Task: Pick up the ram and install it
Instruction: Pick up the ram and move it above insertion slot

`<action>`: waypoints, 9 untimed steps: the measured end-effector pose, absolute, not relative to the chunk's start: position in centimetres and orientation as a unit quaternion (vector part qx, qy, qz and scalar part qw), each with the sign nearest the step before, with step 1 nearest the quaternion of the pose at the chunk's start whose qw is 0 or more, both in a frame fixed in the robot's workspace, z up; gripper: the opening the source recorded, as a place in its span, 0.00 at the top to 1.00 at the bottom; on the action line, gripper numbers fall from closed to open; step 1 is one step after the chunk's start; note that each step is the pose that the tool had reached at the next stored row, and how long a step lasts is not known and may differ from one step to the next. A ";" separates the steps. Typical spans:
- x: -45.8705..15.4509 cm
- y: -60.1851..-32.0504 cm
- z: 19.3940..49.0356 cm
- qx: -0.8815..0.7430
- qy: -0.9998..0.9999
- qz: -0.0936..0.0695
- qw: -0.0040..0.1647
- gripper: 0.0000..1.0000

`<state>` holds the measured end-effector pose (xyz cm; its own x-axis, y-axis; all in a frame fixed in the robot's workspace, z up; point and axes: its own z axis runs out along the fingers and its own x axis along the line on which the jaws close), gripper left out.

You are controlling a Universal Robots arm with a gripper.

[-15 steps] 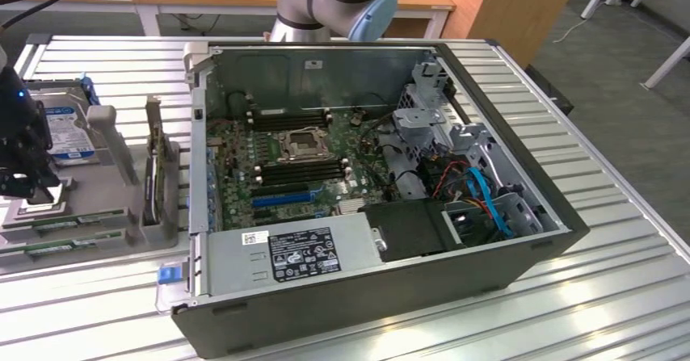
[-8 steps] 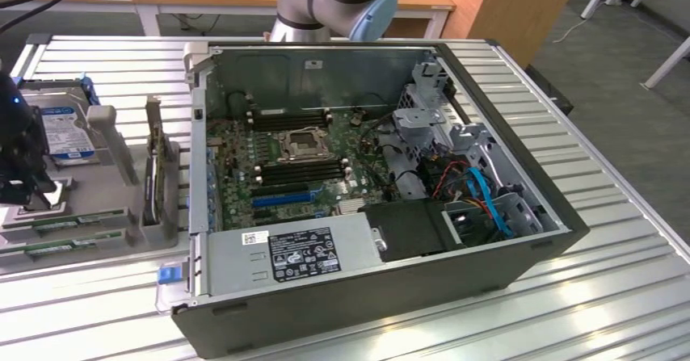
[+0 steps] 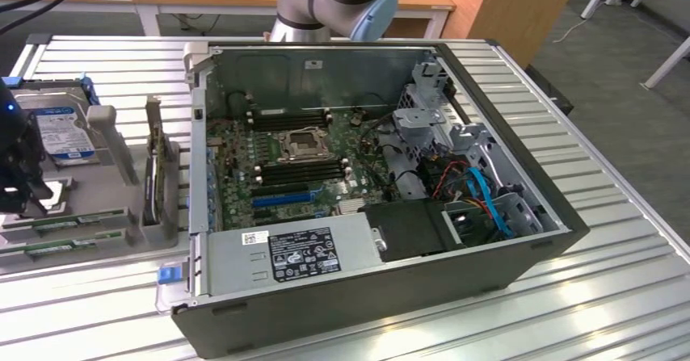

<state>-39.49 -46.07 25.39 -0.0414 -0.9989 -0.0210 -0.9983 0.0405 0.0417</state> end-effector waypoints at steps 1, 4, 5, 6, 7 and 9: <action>-39.5 -46.2 25.4 0.692 -0.721 -0.022 0.007 0.69; -39.6 -46.5 25.4 0.692 -0.721 -0.022 0.007 0.69; -39.6 -46.6 25.4 0.692 -0.721 -0.022 0.007 0.69; -39.6 -46.8 25.4 0.692 -0.721 -0.022 0.007 0.69; -39.6 -46.9 25.4 0.692 -0.721 -0.022 0.007 0.69; -39.7 -47.1 25.4 0.692 -0.721 -0.022 0.007 0.69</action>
<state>-39.67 -47.11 25.39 -0.0412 -0.9989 -0.0210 -0.9983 0.0403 0.0416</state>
